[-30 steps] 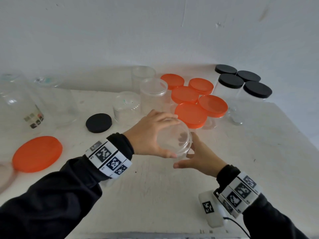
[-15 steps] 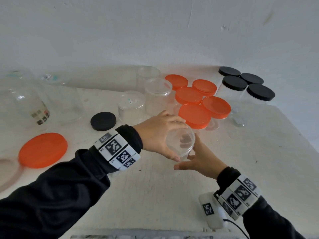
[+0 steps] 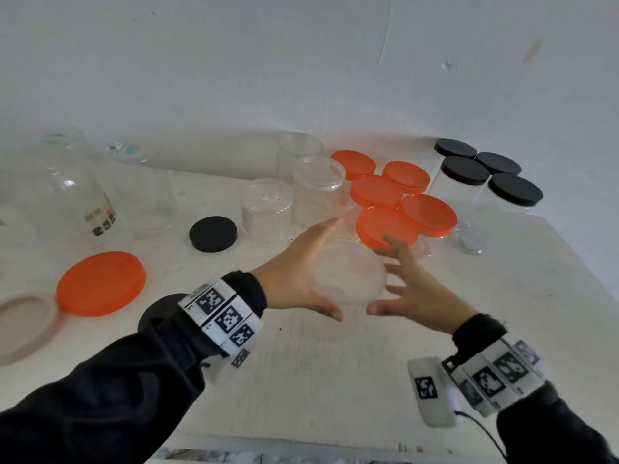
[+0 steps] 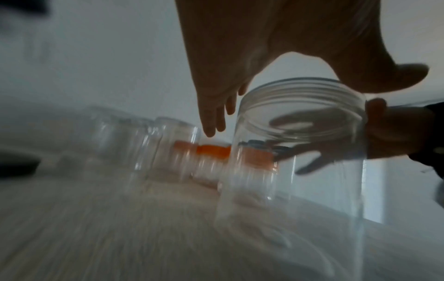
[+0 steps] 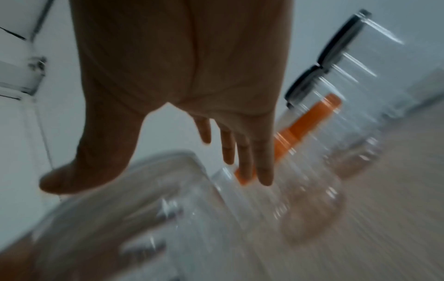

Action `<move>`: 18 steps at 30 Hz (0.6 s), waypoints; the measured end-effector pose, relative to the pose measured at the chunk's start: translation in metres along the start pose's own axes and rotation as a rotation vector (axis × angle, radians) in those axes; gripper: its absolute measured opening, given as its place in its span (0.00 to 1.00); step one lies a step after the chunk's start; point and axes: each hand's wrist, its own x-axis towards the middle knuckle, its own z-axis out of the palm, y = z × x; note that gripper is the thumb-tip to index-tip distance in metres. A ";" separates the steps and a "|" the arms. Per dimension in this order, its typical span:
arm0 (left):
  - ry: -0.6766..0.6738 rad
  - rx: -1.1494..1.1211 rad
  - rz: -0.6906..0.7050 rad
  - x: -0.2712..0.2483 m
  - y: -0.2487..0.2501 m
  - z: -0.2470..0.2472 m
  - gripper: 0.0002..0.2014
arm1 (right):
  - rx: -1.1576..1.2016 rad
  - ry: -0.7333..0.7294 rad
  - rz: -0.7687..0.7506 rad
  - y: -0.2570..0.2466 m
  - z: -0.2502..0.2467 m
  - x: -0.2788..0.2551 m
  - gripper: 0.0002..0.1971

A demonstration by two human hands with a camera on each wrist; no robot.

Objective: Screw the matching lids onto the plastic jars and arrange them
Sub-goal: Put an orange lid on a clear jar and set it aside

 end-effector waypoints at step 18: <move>0.064 -0.305 -0.199 -0.012 -0.029 0.023 0.51 | -1.060 -0.299 -0.096 -0.088 0.007 0.025 0.42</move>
